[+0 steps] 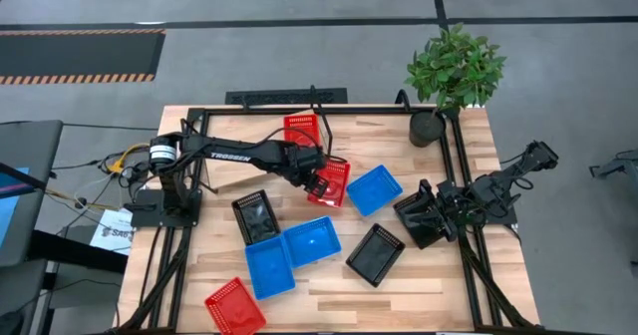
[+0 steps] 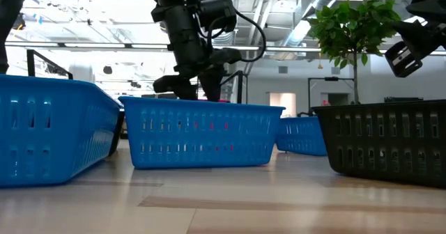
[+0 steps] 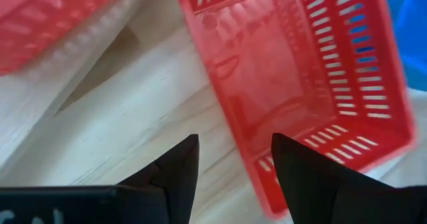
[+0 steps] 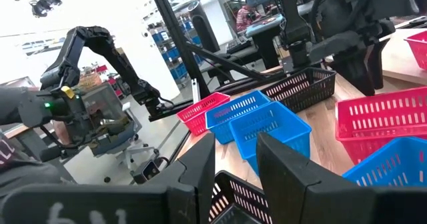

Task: Stack baskets on shelf by color
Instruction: Stack the top red bin on top of the red bin on the shelf, then stack the red bin on top of the red bin on the shelf

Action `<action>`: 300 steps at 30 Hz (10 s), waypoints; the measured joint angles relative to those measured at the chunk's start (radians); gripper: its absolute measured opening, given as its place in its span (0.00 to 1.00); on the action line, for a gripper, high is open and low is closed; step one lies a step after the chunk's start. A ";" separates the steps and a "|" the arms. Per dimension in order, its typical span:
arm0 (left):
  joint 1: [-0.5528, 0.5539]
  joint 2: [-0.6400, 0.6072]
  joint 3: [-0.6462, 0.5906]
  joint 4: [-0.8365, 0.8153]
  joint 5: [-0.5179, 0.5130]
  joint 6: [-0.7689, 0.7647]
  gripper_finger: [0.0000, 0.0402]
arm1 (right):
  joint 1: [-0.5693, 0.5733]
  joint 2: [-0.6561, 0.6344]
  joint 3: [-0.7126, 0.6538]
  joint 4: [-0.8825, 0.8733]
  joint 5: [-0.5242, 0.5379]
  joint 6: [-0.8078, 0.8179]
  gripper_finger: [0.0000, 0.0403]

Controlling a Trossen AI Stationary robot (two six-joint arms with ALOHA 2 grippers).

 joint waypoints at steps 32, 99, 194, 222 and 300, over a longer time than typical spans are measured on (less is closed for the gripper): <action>-0.009 0.042 -0.001 0.084 0.038 -0.019 0.00 | 0.000 0.000 0.000 -0.001 0.000 0.000 0.33; 0.264 -0.211 -0.003 -0.098 -0.192 -0.264 0.01 | 0.000 0.000 0.000 -0.003 0.003 -0.001 0.33; -0.553 -0.556 0.000 -0.520 -0.165 -0.285 0.23 | 0.000 0.000 0.000 -0.003 0.003 0.026 0.33; -1.140 -0.213 -0.001 -0.622 -0.090 -0.906 0.51 | 0.000 0.000 0.000 -0.003 0.008 0.026 0.33; -0.189 -0.606 0.143 -0.491 -0.154 0.136 0.00 | 0.000 0.000 0.000 -0.010 0.008 0.025 0.33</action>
